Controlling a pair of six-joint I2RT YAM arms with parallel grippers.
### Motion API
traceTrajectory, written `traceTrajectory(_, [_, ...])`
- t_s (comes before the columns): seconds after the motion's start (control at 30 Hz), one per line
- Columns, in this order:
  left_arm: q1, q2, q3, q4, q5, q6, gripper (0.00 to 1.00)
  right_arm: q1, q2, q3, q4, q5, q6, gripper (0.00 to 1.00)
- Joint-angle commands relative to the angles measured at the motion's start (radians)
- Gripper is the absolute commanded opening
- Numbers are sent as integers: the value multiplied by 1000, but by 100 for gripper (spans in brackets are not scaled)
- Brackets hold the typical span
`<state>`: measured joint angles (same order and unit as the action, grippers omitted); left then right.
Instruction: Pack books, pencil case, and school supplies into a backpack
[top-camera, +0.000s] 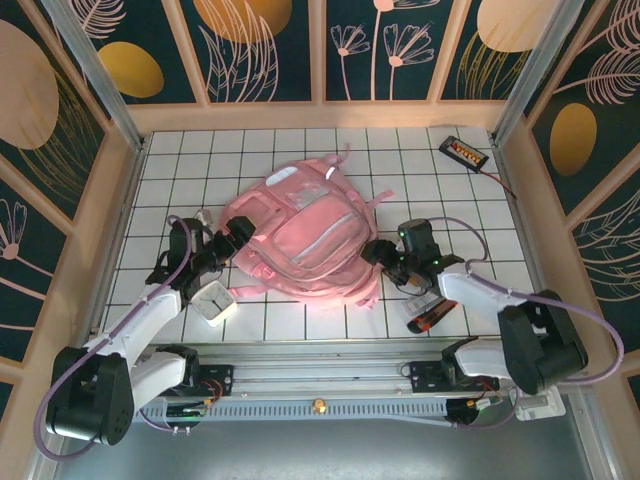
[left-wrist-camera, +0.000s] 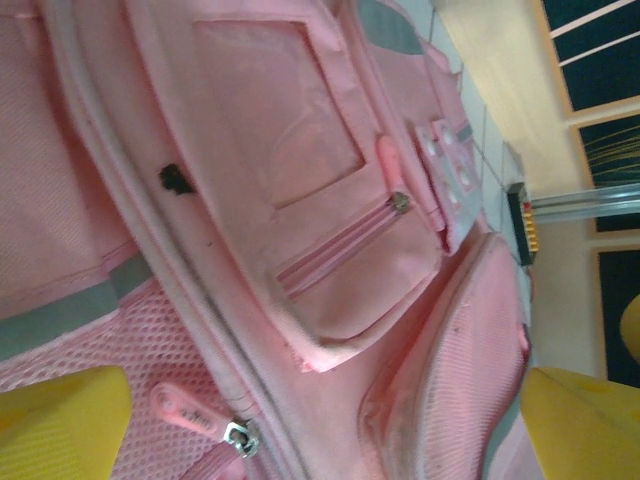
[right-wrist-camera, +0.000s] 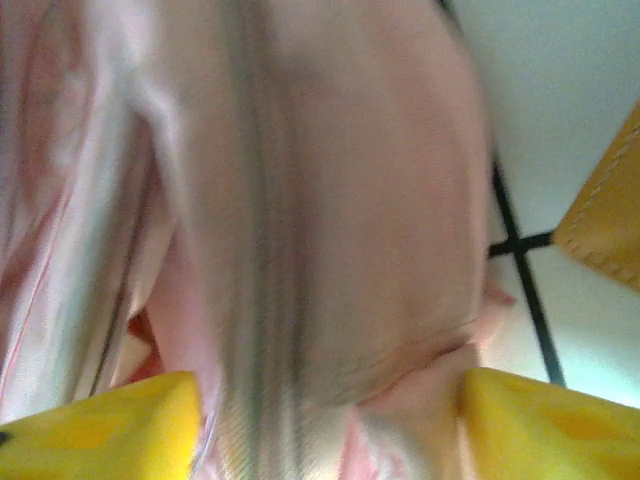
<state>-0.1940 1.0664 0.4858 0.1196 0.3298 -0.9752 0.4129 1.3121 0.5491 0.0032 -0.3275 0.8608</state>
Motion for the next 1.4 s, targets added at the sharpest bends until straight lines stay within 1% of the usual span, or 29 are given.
traceTrajectory(0.0, [19, 4, -4, 63, 43, -21, 99, -62, 78, 78, 133, -46, -51, 53])
traceTrajectory(0.03, [24, 3, -6, 62, 44, -17, 99, -78, 111, 106, 136, -60, -64, 48])
traceTrajectory(0.1, [31, 0, -10, 55, 46, -9, 99, -104, 173, 166, 133, -80, -93, 42])
traceTrajectory(0.17, [39, -5, -12, 42, 43, 4, 99, -126, 240, 236, 128, -105, -117, 33])
traceTrajectory(0.27, [45, -14, -12, 19, 34, 28, 99, -154, 328, 340, 128, -139, -145, 27])
traceTrajectory(0.5, [50, -32, 4, -15, 13, 90, 99, -237, 524, 580, 111, -196, -195, 27])
traceTrajectory(0.63, [50, -45, 43, -101, -45, 164, 99, -286, 585, 674, 79, -251, -238, 29])
traceTrajectory(0.7, [51, -45, 68, -148, -83, 216, 99, -305, 562, 663, 84, -279, -263, 33])
traceTrajectory(0.77, [52, -41, 82, -179, -113, 246, 99, -314, 499, 625, 80, -268, -293, 41])
traceTrajectory(0.83, [55, -30, 81, -175, -118, 250, 99, -312, 431, 579, 59, -241, -325, 47])
traceTrajectory(0.93, [64, 2, 69, -124, -102, 240, 99, -307, 320, 509, 22, -221, -354, 57])
traceTrajectory(1.07, [79, 86, 95, -72, -70, 252, 91, -273, 167, 394, 3, -206, -339, 59])
traceTrajectory(1.17, [84, 156, 137, -80, -68, 290, 86, -210, 70, 349, -38, -161, -343, 59])
traceTrajectory(1.23, [88, 192, 163, -96, -73, 313, 86, -159, 18, 335, -67, -130, -345, 60])
traceTrajectory(1.37, [99, 231, 177, -108, -84, 337, 86, -69, -67, 317, -114, -61, -338, 66])
